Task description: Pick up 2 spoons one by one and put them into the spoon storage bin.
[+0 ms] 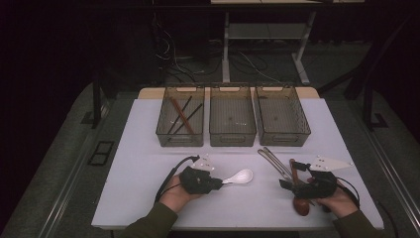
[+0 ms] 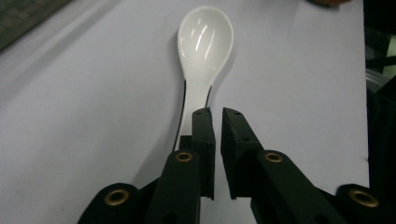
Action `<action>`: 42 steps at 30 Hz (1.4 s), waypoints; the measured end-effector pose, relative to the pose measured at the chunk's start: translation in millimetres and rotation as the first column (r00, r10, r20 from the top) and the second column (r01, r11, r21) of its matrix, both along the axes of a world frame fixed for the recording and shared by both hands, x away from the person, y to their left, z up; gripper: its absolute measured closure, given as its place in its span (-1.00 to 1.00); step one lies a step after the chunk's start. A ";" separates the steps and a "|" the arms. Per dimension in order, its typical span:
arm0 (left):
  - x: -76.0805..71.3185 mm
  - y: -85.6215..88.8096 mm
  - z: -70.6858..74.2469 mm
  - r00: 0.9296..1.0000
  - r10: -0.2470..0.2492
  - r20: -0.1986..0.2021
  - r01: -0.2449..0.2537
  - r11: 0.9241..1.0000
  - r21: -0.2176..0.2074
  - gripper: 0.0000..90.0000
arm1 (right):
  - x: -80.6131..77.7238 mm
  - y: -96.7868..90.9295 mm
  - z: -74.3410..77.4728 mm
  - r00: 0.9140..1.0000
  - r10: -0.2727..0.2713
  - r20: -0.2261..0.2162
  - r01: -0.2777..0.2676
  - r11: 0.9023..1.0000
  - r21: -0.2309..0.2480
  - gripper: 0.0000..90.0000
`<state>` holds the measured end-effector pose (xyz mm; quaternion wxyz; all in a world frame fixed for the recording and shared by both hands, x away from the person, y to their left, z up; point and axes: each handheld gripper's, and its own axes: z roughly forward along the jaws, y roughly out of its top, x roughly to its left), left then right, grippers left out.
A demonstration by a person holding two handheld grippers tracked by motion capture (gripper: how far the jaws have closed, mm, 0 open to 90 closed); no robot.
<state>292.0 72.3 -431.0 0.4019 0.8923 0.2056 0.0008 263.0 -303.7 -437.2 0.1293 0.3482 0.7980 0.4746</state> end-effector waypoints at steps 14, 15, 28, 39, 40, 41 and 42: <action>27.8 -28.5 4.0 1.000 -0.004 -0.009 0.004 0.999 -0.033 -0.02 | 0.2 0.7 -0.2 1.000 -0.002 -0.003 0.002 1.000 -0.001 -0.65; 29.5 -31.6 3.8 1.000 -0.004 -0.005 0.004 0.999 -0.034 -0.04 | 0.2 0.7 -0.3 1.000 -0.002 -0.003 0.002 1.000 -0.001 -0.65; 46.1 -67.4 -11.3 1.000 -0.013 0.002 0.013 1.000 0.000 -0.18 | -0.1 0.5 -0.5 1.000 0.002 -0.002 -0.002 1.000 -0.001 -0.65; 46.8 -70.2 -17.5 0.999 -0.039 0.007 0.039 0.999 0.033 -0.19 | -0.4 0.7 -0.8 1.000 0.004 -0.003 -0.004 1.000 -0.003 -0.65; 45.8 -71.1 -18.0 0.999 -0.037 0.006 0.037 0.999 0.033 -0.19 | -0.3 0.7 -0.9 1.000 0.004 -0.003 -0.004 1.000 -0.004 -0.65; 45.5 -71.2 -17.7 0.999 -0.044 0.014 0.043 0.998 0.041 -0.20 | -0.3 0.7 -0.9 1.000 0.004 -0.003 -0.004 1.000 -0.004 -0.65; 44.6 -72.2 -18.0 0.999 -0.040 0.016 0.039 0.999 0.035 -0.20 | -0.3 0.7 -1.0 1.000 0.004 -0.003 -0.005 1.000 -0.005 -0.65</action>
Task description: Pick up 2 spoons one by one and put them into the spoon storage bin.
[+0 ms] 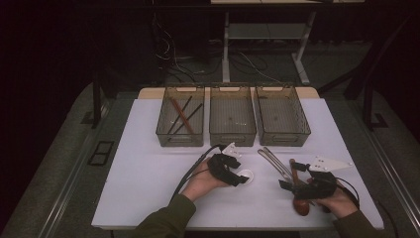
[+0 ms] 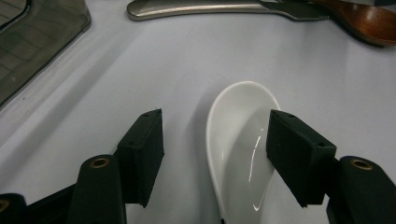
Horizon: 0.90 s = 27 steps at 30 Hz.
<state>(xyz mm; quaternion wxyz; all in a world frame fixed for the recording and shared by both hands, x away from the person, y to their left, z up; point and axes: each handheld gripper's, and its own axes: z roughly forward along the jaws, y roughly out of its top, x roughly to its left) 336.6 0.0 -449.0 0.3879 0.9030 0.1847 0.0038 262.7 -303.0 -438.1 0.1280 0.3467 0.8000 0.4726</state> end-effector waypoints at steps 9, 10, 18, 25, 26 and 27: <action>-7.9 -5.7 0.3 0.998 -0.032 0.046 0.030 0.999 0.034 -0.17 | -0.1 -0.1 0.1 1.000 0.000 0.000 0.000 1.000 0.000 -0.65; -8.3 -6.1 0.5 0.998 -0.040 0.055 0.038 0.999 0.039 -0.15 | 0.0 -0.2 0.1 1.000 -0.001 0.000 0.001 1.000 0.000 -0.65; -14.0 -9.3 0.9 0.996 -0.079 0.044 0.078 0.997 0.026 0.18 | 0.2 -0.2 -0.1 1.000 0.001 0.000 -0.001 1.000 -0.002 -0.65; -18.9 -12.9 1.8 0.990 -0.109 0.085 0.104 0.993 0.063 0.32 | 0.0 -0.2 0.1 1.000 0.002 0.000 -0.002 1.000 -0.001 -0.65; -19.0 -12.9 1.8 0.990 -0.109 0.085 0.104 0.993 0.064 0.32 | 0.1 -0.1 -0.1 1.000 0.003 0.001 -0.003 1.000 -0.002 -0.65; -19.2 -13.0 2.0 0.991 -0.108 0.085 0.103 0.993 0.065 0.33 | 0.1 0.0 -0.1 1.000 0.003 0.000 -0.003 1.000 -0.002 -0.65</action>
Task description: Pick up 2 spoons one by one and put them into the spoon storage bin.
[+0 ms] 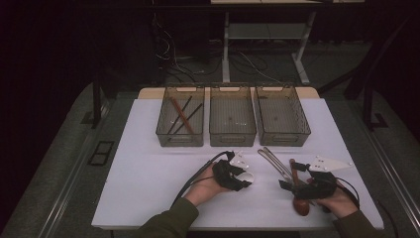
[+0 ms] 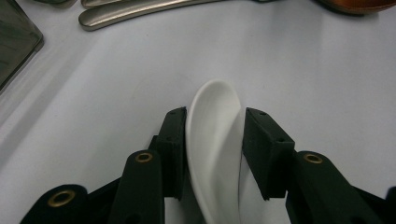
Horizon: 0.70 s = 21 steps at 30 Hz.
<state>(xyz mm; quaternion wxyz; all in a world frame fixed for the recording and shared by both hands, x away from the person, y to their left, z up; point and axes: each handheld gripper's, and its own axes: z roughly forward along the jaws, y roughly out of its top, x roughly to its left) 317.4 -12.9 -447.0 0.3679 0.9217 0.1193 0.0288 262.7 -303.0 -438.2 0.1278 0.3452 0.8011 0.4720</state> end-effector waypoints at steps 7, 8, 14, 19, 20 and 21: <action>-1.0 -0.1 0.6 1.000 0.000 0.001 0.000 1.000 -0.004 0.39 | 0.0 0.2 -0.2 1.000 -0.002 -0.001 0.002 1.000 -0.003 -0.65; -2.0 0.4 1.8 1.000 0.009 -0.006 -0.009 1.000 -0.013 0.42 | 0.0 0.3 -0.2 1.000 -0.002 -0.002 0.002 1.000 -0.003 -0.65; -2.3 1.9 5.1 1.000 -0.003 -0.007 0.002 1.000 -0.022 0.74 | 0.1 0.3 -0.3 1.000 -0.002 -0.001 0.002 1.000 -0.004 -0.65; -4.0 0.6 6.6 1.000 -0.002 0.006 0.002 1.000 -0.011 0.77 | 0.1 0.2 -0.1 1.000 -0.001 -0.001 0.001 1.000 -0.003 -0.65; -4.0 0.4 6.7 1.000 -0.005 0.011 0.005 1.000 -0.010 0.78 | 0.1 0.2 -0.1 1.000 -0.001 -0.002 0.001 1.000 -0.003 -0.65; -4.7 0.1 6.7 1.000 -0.001 0.010 0.001 1.000 -0.012 0.78 | 0.0 0.2 -0.1 1.000 -0.001 -0.001 0.001 1.000 -0.003 -0.65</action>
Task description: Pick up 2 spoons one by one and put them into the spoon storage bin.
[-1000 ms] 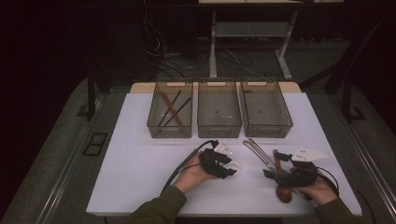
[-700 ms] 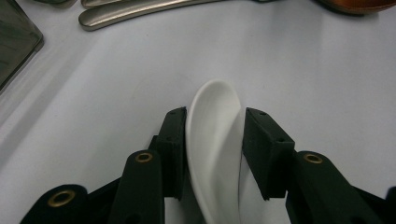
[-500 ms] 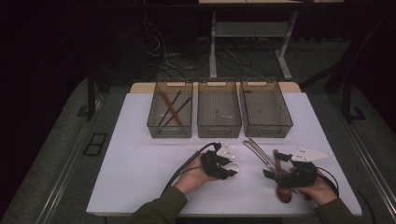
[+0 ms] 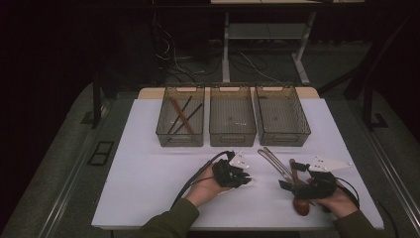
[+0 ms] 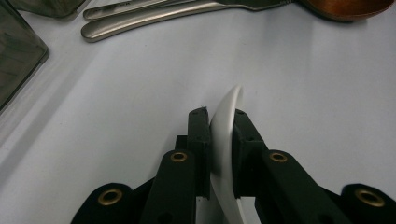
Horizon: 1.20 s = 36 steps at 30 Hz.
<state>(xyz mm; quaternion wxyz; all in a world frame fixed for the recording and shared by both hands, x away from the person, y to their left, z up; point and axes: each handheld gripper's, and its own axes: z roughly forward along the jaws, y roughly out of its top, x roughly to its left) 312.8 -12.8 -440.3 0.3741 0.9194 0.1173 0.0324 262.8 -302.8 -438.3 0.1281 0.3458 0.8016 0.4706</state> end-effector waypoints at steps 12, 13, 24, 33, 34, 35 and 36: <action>-0.6 0.0 0.8 1.000 -0.002 0.004 0.002 1.000 0.002 0.79 | -0.2 -0.3 0.3 1.000 0.002 0.003 -0.002 1.000 0.001 -0.65; -0.1 0.6 1.3 1.000 -0.012 0.007 0.012 1.000 0.010 0.79 | -0.3 -0.2 0.2 1.000 0.003 0.005 -0.003 1.000 -0.002 -0.65; -1.7 6.9 7.7 1.000 -0.016 0.013 0.016 1.000 0.004 0.79 | -0.7 0.6 0.2 1.000 0.007 0.003 -0.007 1.000 -0.003 -0.65; 1.3 18.5 15.5 1.000 -0.008 0.017 0.008 1.000 -0.020 0.79 | -0.2 1.3 -0.3 1.000 0.007 -0.002 -0.007 1.000 -0.002 -0.65; 1.5 19.7 16.7 1.000 -0.009 0.016 0.009 1.000 -0.020 0.79 | -0.1 1.4 -0.3 1.000 0.009 -0.001 -0.009 1.000 -0.001 -0.67; 1.7 20.0 17.3 1.000 -0.002 0.017 0.003 1.000 -0.030 0.79 | -0.1 1.5 -0.4 1.000 0.010 -0.002 -0.010 1.000 0.000 -0.67; 1.9 20.9 18.2 1.000 0.001 0.017 0.000 1.000 -0.029 0.79 | -0.1 1.6 -0.5 1.000 0.010 -0.002 -0.010 1.000 -0.001 -0.67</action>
